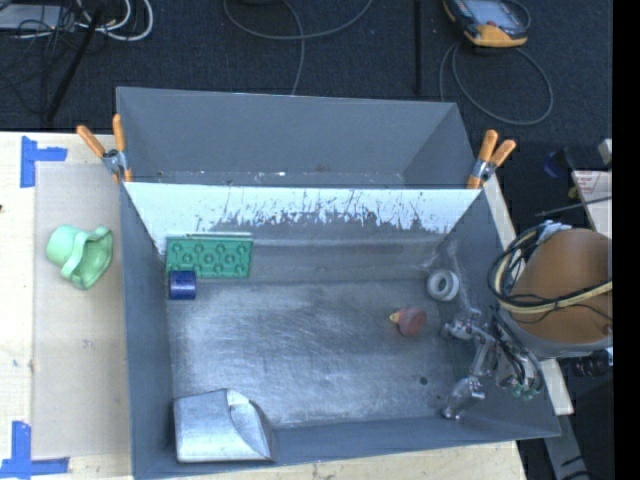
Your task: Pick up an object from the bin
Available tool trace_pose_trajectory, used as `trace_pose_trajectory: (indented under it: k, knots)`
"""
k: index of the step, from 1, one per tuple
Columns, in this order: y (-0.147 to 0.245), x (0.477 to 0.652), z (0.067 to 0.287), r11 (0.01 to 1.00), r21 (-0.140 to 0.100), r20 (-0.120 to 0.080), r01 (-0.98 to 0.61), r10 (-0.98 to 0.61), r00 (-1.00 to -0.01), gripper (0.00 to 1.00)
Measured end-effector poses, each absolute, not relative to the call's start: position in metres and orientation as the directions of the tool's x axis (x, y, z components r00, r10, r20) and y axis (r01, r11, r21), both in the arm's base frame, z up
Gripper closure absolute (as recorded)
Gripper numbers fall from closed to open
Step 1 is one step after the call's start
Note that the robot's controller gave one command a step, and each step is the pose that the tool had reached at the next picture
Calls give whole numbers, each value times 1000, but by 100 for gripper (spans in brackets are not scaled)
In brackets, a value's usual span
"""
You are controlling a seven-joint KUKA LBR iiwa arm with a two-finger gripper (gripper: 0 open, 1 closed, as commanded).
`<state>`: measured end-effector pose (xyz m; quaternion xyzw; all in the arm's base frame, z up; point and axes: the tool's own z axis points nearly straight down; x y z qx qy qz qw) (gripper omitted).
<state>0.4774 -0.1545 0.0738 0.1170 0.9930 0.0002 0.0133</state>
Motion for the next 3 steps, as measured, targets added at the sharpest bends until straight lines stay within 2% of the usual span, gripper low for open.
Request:
trace_pose_trajectory:
  k: [1, 2, 3]
  knots:
    - [-141, 481, 194, 998, -1, -6, -59, -59, -998, 0]
    - [-125, 494, 84, 993, 2, 8, 115, 115, -993, 0]
    - [-111, 572, 73, 999, 1, -6, 51, 51, -999, 0]
